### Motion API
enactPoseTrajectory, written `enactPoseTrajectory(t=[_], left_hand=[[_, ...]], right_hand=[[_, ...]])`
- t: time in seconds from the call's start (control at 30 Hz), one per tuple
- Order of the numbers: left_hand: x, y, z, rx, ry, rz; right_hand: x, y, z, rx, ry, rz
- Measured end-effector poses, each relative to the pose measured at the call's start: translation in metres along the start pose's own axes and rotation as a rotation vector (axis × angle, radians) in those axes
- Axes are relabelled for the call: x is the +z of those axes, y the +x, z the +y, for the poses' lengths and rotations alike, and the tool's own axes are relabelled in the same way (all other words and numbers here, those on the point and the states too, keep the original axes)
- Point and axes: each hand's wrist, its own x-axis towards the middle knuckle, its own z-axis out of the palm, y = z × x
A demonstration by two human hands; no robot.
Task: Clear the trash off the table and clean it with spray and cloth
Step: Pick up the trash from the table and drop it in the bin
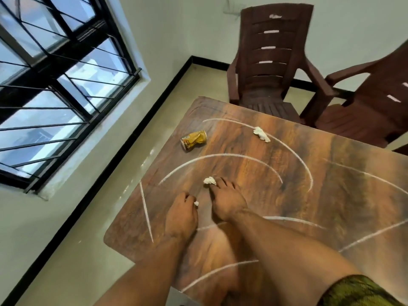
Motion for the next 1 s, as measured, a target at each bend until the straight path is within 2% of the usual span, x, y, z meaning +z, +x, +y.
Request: enactPoseTrajectory(t=[0.23,0.37,0.6,0.73,0.93,1.0], left_hand=[[0.038,-0.012,0.110,0.215,-0.027,-0.063],[0.085,-0.044,0.210,0.421,-0.041,-0.159],[0.176,-0.140,0.390,0.586,-0.067,-0.287],[0.211,-0.178,0.451,0.639,-0.025,-0.323],[0.247,-0.214,0.525,0.852,0.018,-0.369],[0.259,-0.223,0.541,0.906,0.022,-0.438]], right_hand=[[0.001,-0.128,0.113,0.276,0.122,0.153],[0.010,-0.245,0.192,0.469,0.140,0.190],[0.050,-0.448,0.319,0.735,0.291,0.228],[0.061,-0.516,0.354,0.808,0.318,0.246],[0.069,-0.591,0.393,0.949,0.379,0.344],[0.071,-0.606,0.399,0.979,0.370,0.368]])
